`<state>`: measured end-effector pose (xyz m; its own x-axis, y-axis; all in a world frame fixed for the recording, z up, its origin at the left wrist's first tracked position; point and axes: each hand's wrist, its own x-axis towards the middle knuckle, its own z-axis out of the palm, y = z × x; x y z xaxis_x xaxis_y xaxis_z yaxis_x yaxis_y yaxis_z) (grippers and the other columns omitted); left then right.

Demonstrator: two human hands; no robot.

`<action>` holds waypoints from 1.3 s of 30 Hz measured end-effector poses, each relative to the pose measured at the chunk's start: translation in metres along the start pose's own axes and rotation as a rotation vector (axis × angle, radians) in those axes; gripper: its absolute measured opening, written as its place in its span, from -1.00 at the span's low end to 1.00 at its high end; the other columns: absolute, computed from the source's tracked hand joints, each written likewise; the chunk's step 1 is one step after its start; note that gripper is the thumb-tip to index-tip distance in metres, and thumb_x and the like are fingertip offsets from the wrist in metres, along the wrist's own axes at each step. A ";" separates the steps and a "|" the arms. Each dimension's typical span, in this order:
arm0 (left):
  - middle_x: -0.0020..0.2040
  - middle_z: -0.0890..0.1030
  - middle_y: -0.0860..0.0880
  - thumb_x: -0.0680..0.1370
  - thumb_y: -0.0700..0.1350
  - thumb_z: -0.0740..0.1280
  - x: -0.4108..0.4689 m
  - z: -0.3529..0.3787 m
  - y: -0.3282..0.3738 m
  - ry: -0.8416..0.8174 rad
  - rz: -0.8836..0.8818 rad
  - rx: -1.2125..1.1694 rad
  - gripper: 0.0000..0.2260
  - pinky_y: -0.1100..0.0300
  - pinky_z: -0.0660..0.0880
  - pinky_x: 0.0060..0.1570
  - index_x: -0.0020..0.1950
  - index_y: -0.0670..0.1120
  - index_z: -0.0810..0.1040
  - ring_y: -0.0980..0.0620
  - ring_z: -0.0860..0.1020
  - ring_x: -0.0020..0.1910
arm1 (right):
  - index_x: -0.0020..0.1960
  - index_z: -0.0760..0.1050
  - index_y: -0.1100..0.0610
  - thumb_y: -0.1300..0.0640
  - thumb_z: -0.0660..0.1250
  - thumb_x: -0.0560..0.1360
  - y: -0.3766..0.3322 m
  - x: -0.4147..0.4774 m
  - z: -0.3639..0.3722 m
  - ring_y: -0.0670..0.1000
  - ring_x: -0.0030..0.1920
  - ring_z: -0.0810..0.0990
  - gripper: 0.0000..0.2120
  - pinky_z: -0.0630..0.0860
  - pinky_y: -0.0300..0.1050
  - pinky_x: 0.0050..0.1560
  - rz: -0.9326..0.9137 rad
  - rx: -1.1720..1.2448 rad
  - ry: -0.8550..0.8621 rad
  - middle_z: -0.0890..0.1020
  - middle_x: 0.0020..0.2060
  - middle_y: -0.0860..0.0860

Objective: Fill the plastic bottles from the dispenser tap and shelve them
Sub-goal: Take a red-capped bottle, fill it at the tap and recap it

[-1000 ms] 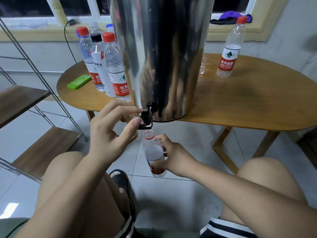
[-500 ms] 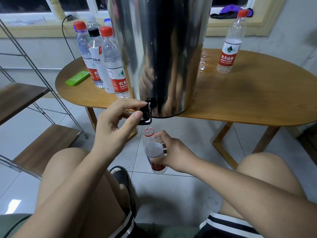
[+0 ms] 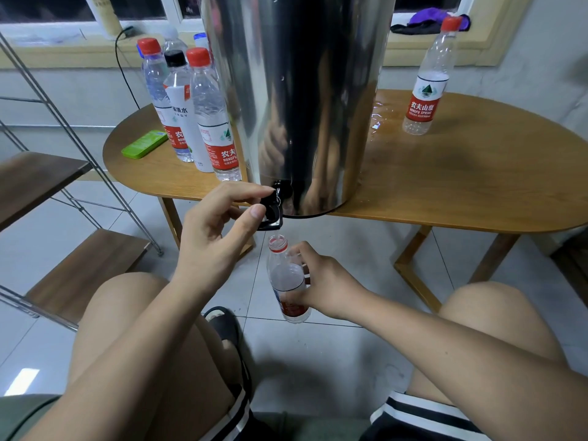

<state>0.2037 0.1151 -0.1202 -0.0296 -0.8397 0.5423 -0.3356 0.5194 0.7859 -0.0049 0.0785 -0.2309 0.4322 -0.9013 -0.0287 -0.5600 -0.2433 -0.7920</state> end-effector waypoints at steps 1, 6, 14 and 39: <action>0.13 0.71 -0.04 0.70 -0.06 0.36 0.000 0.000 0.000 0.000 0.001 0.002 -0.78 0.07 0.53 0.10 0.27 -0.09 0.70 -0.06 0.65 0.11 | 0.25 0.32 -0.22 -0.13 0.67 0.36 0.000 0.000 0.000 -0.02 0.12 0.66 -0.35 0.65 0.07 0.20 0.002 0.001 0.003 0.62 0.22 -0.12; 0.11 0.70 -0.04 0.70 -0.08 0.36 0.000 0.000 0.001 0.000 0.002 0.007 -0.79 0.12 0.51 0.08 0.27 -0.11 0.70 0.01 0.64 0.07 | 0.26 0.32 -0.22 -0.15 0.67 0.36 -0.001 -0.001 -0.002 -0.04 0.11 0.66 -0.35 0.65 0.05 0.20 0.006 0.005 0.001 0.63 0.22 -0.12; 0.12 0.70 -0.05 0.71 -0.11 0.35 0.000 0.001 0.002 -0.002 0.004 0.012 -0.80 0.13 0.51 0.10 0.28 -0.10 0.70 -0.01 0.64 0.09 | 0.26 0.32 -0.22 -0.17 0.66 0.36 -0.001 -0.001 -0.002 -0.03 0.13 0.67 -0.35 0.65 0.07 0.20 0.003 0.001 -0.004 0.63 0.23 -0.12; 0.15 0.71 -0.08 0.70 -0.04 0.35 0.000 0.000 0.003 0.003 0.000 -0.002 -0.78 0.02 0.57 0.12 0.27 -0.08 0.69 -0.09 0.67 0.11 | 0.27 0.34 -0.17 -0.17 0.66 0.35 0.002 -0.001 0.000 -0.02 0.10 0.67 -0.34 0.65 0.08 0.18 -0.012 -0.015 -0.006 0.66 0.18 -0.11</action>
<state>0.2023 0.1162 -0.1180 -0.0272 -0.8392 0.5431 -0.3334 0.5198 0.7866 -0.0065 0.0793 -0.2325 0.4429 -0.8963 -0.0227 -0.5653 -0.2594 -0.7831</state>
